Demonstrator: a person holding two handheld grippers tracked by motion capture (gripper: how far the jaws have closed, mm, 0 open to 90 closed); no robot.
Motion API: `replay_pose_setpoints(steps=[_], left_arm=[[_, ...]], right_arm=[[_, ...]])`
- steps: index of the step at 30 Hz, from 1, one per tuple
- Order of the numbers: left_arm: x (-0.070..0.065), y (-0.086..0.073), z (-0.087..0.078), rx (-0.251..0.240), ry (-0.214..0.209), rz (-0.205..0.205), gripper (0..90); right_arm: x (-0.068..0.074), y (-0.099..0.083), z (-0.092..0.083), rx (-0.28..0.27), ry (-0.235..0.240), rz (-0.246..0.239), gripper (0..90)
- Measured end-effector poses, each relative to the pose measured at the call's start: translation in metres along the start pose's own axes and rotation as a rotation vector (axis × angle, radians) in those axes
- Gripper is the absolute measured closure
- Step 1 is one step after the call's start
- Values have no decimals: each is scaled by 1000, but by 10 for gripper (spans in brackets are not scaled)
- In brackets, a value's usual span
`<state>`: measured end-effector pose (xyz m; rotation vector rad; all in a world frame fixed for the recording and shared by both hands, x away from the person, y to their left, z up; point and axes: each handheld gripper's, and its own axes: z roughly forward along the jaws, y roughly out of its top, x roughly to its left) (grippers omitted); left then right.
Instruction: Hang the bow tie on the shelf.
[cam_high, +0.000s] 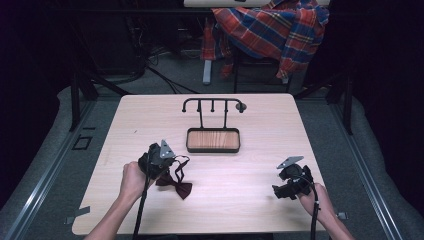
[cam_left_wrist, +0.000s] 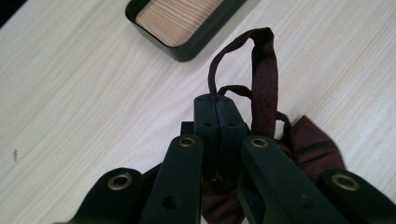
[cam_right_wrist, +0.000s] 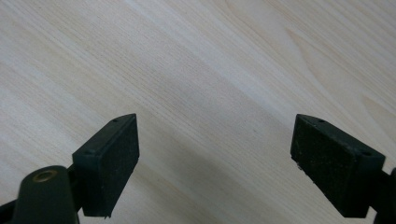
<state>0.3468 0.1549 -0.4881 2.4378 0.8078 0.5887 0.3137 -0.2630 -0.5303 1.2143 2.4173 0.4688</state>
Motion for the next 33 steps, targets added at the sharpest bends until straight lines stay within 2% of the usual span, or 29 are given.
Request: replay_pose_setpoints(steps=[6,11,13,15,16,23,33], left_arm=[[3,0,-7,-21,24,0,895],[5,0,-8,-10,16,-7,895],[6,2,-11,-17,13,-12,895],[7,3,-14,-27,10,-18,895],[8,3,-14,-29,12,-19,895],[16,3,-20,-44,28,-52,894],[21,14,-29,-85,30,-60,894]], right_arm=[[0,1,0,-1,-1,-6,151],[1,2,0,-7,0,-16,151],[1,1,1,-15,-3,-6,151],[-1,1,-1,-2,-10,-16,151],[-1,0,-1,-8,0,-14,151],[-2,0,-4,-11,-7,-27,151],[-1,-1,-4,-14,1,-24,151]])
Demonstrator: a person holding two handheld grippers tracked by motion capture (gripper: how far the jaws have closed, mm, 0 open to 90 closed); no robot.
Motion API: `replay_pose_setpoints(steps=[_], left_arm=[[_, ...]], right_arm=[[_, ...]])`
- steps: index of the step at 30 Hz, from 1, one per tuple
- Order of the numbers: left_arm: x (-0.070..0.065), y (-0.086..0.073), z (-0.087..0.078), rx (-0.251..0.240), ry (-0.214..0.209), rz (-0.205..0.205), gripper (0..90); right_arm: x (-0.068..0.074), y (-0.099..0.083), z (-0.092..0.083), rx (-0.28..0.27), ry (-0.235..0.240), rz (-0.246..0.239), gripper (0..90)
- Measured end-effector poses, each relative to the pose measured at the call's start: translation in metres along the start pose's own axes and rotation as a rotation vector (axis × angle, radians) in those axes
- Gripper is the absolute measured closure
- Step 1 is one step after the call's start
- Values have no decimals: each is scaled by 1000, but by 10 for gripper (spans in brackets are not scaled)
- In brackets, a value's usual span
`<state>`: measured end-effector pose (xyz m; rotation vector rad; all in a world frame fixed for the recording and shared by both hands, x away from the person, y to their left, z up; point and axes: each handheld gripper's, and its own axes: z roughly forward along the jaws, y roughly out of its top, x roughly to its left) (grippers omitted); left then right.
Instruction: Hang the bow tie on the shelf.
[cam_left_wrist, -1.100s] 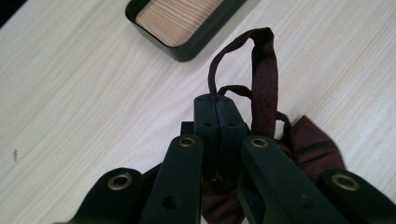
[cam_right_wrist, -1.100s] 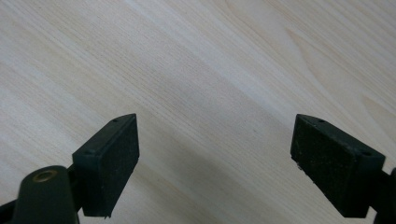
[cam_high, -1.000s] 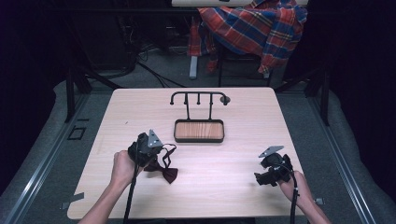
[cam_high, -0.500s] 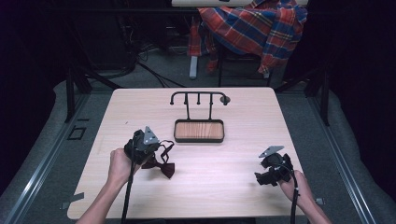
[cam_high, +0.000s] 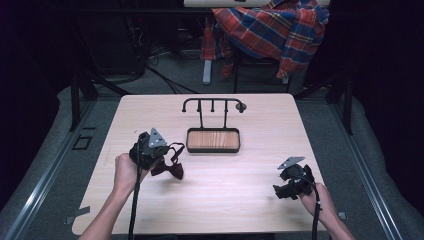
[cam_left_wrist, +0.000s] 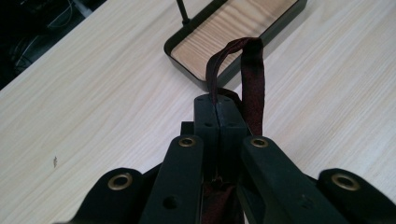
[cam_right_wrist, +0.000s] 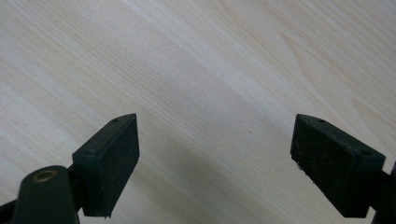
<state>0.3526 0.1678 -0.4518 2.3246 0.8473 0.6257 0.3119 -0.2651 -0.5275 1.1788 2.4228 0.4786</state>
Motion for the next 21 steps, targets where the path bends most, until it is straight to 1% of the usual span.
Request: replay_pose_setpoints(steps=[4,6,8,10,14,16,17,19,20,21], left_arm=[[3,6,-5,-5,4,-5,894],[5,8,-7,-11,9,-5,894],[8,9,-7,-17,7,-12,894],[10,9,-6,-17,16,-14,894],[8,10,-5,-17,24,-9,894],[7,11,-5,-16,22,-7,894],[6,11,-5,-15,22,-5,894],[7,11,-6,-18,25,-2,894],[8,11,-6,-22,22,-9,894],[9,12,-7,-27,23,-13,894]], right_arm=[[0,0,-1,-2,-1,-12,151],[0,0,0,-8,12,-8,151],[-1,0,1,-8,11,-5,151],[-1,1,2,-5,14,1,152],[1,4,-3,-24,8,1,152],[3,5,-5,-33,-3,-2,150],[4,5,-6,-37,0,1,150],[3,5,-5,-27,-7,2,150],[2,5,-4,-13,-9,0,150],[2,4,-2,-15,-6,10,151]])
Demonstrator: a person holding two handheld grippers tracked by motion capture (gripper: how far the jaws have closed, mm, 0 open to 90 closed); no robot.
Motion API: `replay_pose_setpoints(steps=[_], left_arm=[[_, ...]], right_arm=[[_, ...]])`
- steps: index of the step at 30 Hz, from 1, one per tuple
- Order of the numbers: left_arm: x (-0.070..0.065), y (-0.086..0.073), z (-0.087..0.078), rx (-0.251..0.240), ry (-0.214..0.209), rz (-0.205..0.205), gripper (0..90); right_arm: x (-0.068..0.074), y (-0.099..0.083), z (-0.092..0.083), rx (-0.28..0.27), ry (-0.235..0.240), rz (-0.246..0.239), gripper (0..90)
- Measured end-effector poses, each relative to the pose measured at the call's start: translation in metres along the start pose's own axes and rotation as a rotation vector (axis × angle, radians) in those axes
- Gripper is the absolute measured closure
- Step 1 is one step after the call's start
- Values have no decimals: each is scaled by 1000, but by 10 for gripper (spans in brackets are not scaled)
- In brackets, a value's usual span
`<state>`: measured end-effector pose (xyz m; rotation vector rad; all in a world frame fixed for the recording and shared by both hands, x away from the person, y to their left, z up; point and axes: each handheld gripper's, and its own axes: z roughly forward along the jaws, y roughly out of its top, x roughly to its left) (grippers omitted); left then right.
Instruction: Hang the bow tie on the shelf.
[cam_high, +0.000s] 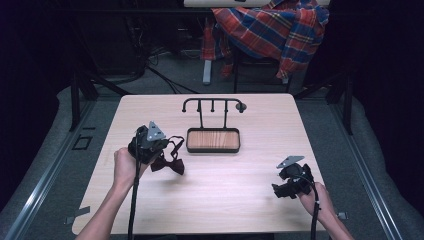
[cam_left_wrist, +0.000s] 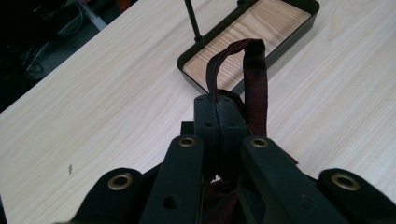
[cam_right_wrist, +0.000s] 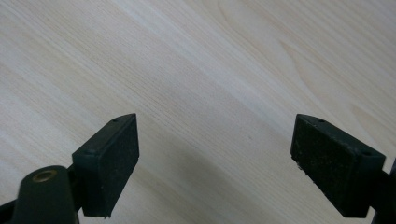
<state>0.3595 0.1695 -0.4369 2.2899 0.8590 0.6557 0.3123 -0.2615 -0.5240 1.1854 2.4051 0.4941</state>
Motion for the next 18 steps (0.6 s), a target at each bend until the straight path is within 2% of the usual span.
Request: replay_pose_setpoints(steps=[2,6,12,18], left_arm=[[2,1,-2,-2,1,-3,894],[2,2,-2,-9,-1,-5,894],[5,8,-4,-10,8,9,894],[8,15,-8,-14,22,21,894]], right_arm=[[-2,-1,1,9,5,15,150],[-2,-1,0,-3,-3,14,151],[-2,-1,1,10,-3,11,151],[-2,-2,1,-3,-1,22,151]])
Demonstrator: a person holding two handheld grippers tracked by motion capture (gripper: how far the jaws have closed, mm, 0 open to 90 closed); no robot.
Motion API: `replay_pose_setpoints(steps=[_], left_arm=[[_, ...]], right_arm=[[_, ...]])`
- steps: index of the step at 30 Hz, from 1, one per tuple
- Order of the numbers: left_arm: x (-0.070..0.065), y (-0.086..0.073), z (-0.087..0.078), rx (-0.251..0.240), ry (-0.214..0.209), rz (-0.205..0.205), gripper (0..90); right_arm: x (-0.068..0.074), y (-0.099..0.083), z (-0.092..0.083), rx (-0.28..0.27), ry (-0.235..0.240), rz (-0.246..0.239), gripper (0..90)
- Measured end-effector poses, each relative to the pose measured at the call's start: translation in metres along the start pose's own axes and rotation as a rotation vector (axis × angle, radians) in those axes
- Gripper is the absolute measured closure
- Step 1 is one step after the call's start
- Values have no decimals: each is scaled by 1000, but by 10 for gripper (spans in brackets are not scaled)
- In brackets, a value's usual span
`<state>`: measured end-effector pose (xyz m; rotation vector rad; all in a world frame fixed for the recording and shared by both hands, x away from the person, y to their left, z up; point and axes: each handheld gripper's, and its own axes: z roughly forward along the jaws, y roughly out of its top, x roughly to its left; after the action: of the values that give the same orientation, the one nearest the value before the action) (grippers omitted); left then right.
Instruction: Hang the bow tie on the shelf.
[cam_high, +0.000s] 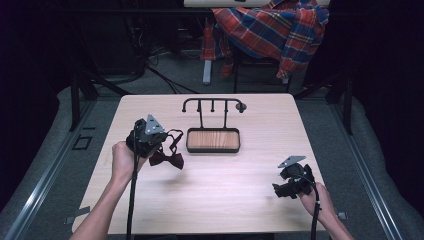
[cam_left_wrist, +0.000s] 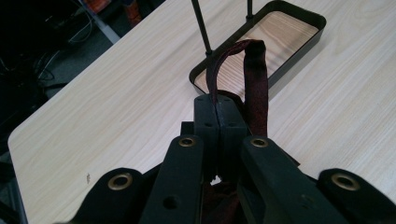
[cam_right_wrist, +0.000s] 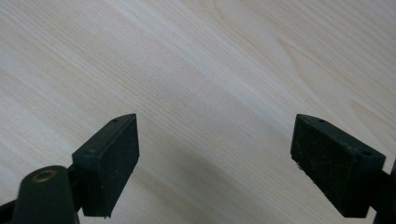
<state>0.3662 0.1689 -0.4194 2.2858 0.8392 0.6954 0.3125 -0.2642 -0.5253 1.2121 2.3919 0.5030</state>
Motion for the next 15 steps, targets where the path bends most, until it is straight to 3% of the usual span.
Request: replay_pose_setpoints(steps=[15], left_arm=[[10,20,4,-16,-2,-9,894]], right_arm=[[2,0,1,10,19,-5,151]])
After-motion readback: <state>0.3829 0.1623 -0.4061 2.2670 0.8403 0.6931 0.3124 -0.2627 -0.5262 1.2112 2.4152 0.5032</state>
